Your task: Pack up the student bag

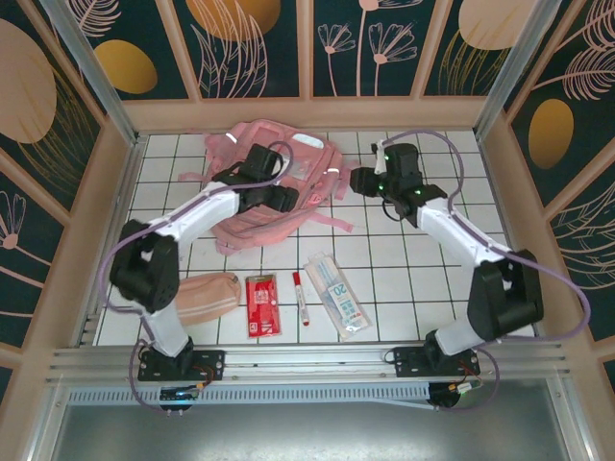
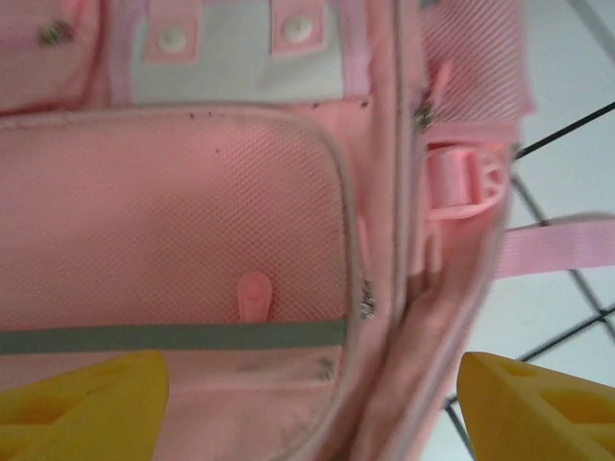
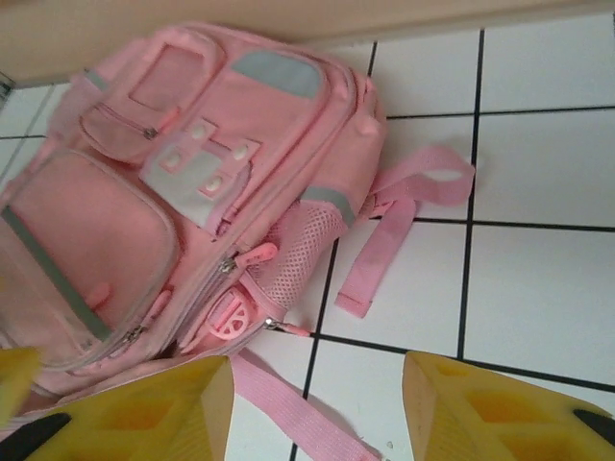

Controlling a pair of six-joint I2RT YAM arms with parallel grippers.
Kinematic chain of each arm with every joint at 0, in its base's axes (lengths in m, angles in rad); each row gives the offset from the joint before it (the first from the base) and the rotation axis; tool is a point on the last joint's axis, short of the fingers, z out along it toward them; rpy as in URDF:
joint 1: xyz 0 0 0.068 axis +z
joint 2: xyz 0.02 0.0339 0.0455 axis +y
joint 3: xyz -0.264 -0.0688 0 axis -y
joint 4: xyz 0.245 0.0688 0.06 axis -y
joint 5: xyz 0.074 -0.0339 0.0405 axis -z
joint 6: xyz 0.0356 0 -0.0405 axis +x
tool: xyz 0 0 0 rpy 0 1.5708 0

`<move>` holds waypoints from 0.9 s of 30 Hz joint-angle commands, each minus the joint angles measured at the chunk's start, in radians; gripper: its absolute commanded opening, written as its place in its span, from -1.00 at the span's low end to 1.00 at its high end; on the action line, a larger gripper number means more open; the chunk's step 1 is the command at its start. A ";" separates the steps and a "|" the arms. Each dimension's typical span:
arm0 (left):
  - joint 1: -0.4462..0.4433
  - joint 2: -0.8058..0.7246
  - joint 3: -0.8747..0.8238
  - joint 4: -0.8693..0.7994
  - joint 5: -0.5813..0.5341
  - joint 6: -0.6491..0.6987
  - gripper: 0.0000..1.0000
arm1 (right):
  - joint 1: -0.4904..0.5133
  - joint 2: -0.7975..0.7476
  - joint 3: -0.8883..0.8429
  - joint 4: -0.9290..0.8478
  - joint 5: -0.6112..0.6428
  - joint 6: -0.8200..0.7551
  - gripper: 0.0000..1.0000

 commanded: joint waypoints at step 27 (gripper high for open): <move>0.005 0.119 0.217 -0.182 0.245 -0.057 -1.00 | -0.015 0.331 0.201 -0.078 -0.696 -1.049 0.01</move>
